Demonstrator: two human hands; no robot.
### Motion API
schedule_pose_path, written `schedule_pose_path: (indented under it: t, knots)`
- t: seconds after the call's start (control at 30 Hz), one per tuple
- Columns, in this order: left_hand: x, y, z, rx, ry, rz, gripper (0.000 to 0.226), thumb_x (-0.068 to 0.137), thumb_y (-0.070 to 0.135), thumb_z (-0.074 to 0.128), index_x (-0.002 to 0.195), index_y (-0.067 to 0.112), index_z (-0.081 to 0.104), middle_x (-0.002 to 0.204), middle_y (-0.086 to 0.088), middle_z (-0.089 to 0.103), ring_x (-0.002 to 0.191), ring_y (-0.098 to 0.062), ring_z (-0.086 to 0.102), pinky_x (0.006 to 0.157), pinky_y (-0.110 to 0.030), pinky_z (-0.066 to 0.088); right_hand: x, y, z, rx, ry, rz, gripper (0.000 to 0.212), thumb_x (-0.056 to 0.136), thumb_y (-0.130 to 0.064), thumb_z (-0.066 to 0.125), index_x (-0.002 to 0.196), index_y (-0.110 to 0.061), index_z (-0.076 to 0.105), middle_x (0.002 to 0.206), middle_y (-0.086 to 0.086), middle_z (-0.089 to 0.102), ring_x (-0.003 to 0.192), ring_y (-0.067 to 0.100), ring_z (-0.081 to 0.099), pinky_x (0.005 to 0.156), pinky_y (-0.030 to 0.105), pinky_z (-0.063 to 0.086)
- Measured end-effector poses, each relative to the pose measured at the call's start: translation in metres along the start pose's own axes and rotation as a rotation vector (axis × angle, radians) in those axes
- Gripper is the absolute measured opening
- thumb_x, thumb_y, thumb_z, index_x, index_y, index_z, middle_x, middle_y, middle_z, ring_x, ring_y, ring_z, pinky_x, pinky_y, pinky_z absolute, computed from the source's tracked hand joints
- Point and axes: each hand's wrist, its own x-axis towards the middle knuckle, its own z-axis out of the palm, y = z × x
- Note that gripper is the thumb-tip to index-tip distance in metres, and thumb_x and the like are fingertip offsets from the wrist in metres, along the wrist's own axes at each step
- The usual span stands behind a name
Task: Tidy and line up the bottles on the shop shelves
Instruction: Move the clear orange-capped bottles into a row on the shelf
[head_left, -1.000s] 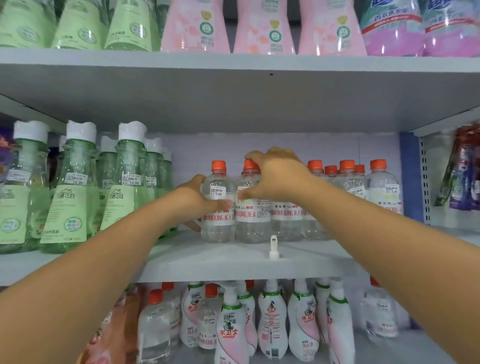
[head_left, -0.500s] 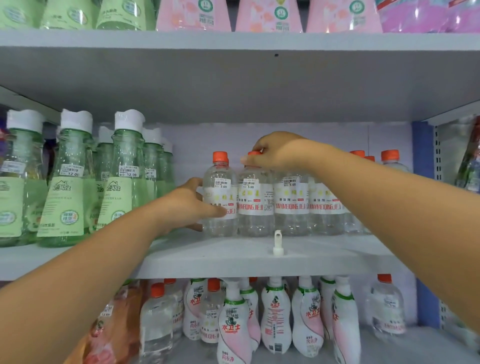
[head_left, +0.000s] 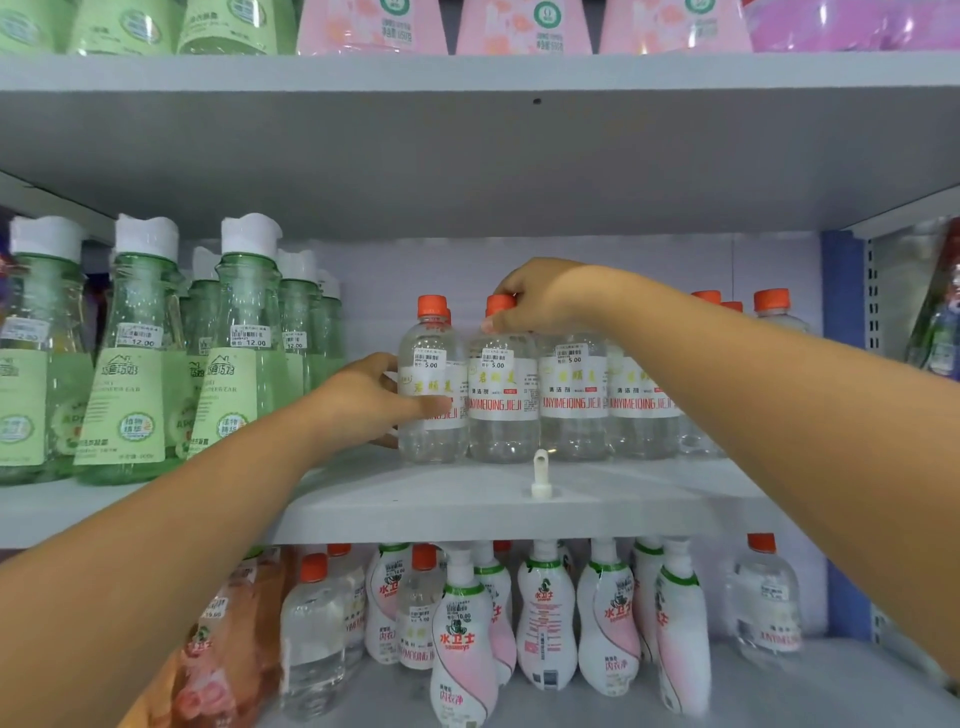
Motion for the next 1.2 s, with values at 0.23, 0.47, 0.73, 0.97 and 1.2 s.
schedule_pose_path:
  t: [0.23,0.47,0.73,0.97,1.2]
  knots:
    - [0.005,-0.005,-0.002,-0.072,-0.007,0.018,0.064,0.074,0.039,0.091,0.123,0.030,0.049,0.109,0.004,0.069,0.073,0.001,0.074,0.057,-0.016,0.058,0.004,0.005,0.003,0.000,0.016,-0.027,0.050,0.094,-0.060,0.062,0.131,-0.027,0.064,0.123,-0.004,0.067,0.108,0.021,0.062,0.093,0.036,0.050]
    - [0.007,-0.006,0.000,-0.052,-0.024,0.005,0.059,0.078,0.042,0.088,0.124,0.032,0.052,0.111,0.006,0.069,0.090,-0.008,0.073,0.068,-0.026,0.063,-0.007,0.056,-0.005,0.044,0.107,0.039,0.043,0.099,-0.052,0.057,0.134,-0.029,0.065,0.136,-0.009,0.064,0.106,0.014,0.055,0.088,0.031,0.042]
    - [0.010,-0.008,0.000,-0.040,-0.029,-0.001,0.062,0.079,0.040,0.087,0.127,0.035,0.048,0.113,0.005,0.070,0.095,-0.011,0.075,0.079,-0.033,0.064,-0.004,0.064,-0.004,0.052,0.105,0.057,0.037,0.096,-0.054,0.061,0.119,-0.029,0.074,0.123,-0.008,0.069,0.105,0.019,0.060,0.084,0.033,0.045]
    - [0.008,-0.007,0.000,-0.055,-0.029,-0.010,0.074,0.082,0.035,0.086,0.141,0.032,0.043,0.117,0.006,0.068,0.100,-0.012,0.072,0.077,-0.029,0.061,-0.004,0.060,-0.005,-0.001,0.088,0.093,0.040,0.097,-0.058,0.058,0.116,-0.027,0.074,0.118,-0.004,0.070,0.106,0.023,0.062,0.090,0.036,0.052]
    - [0.007,-0.005,0.000,-0.056,-0.042,-0.014,0.076,0.085,0.034,0.084,0.148,0.026,0.041,0.119,0.006,0.067,0.100,-0.012,0.072,0.070,-0.023,0.059,-0.009,0.052,-0.006,-0.072,0.077,0.123,0.048,0.099,-0.058,0.053,0.127,-0.023,0.069,0.129,0.001,0.066,0.113,0.027,0.061,0.100,0.042,0.052]
